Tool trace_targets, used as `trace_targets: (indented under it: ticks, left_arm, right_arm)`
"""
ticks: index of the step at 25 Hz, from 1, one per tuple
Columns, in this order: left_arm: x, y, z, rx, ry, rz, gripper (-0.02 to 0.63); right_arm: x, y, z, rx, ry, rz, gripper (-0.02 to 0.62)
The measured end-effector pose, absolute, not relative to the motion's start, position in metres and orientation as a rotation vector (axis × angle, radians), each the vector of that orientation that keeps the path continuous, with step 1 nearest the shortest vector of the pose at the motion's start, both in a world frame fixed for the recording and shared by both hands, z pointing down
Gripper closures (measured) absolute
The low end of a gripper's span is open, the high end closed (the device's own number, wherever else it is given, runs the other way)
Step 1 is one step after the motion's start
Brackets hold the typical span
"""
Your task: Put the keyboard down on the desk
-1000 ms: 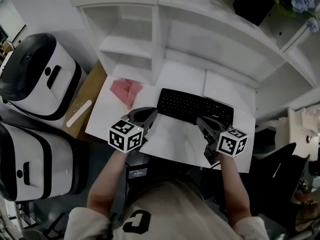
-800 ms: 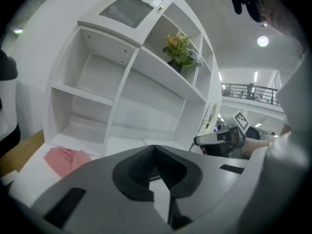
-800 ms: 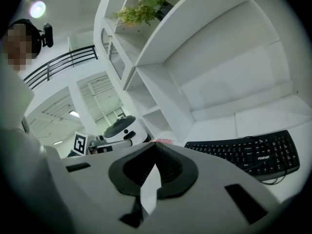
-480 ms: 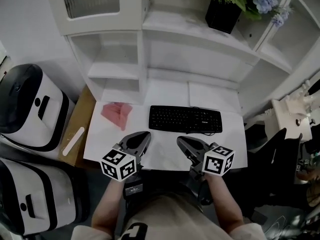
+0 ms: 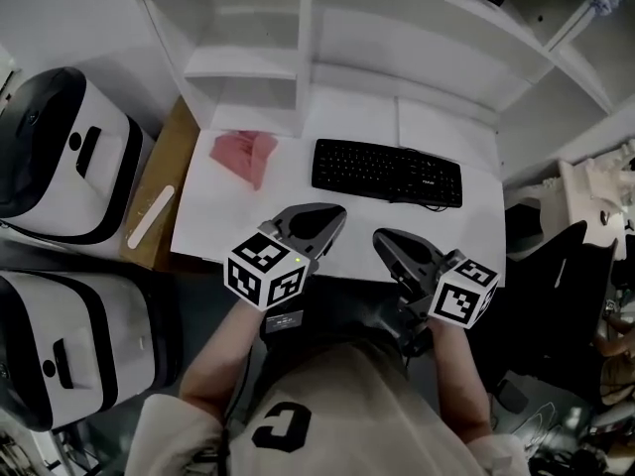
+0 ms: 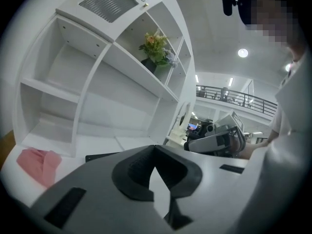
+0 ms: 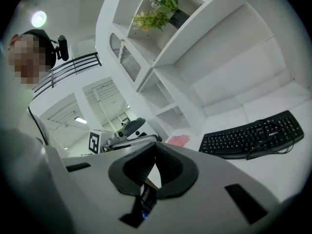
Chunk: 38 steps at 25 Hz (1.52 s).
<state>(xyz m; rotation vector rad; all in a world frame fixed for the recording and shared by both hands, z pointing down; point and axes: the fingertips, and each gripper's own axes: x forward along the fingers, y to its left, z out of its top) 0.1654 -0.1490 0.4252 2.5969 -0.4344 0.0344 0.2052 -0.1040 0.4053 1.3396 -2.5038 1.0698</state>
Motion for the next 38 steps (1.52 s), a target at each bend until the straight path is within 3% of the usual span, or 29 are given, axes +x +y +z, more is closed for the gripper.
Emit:
trace_targets:
  ticks: [22, 38]
  left_arm:
    - [0.287, 0.027, 0.34, 2.808, -0.3, 0.095, 0.594]
    - [0.262, 0.1, 0.33, 2.807, -0.392, 0.124, 0.594]
  right_arm:
    - [0.306, 0.062, 0.324, 1.491, -2.662, 0.826, 0.571]
    - [0.283, 0.125, 0.313, 1.366, -2.76, 0.806, 0.571]
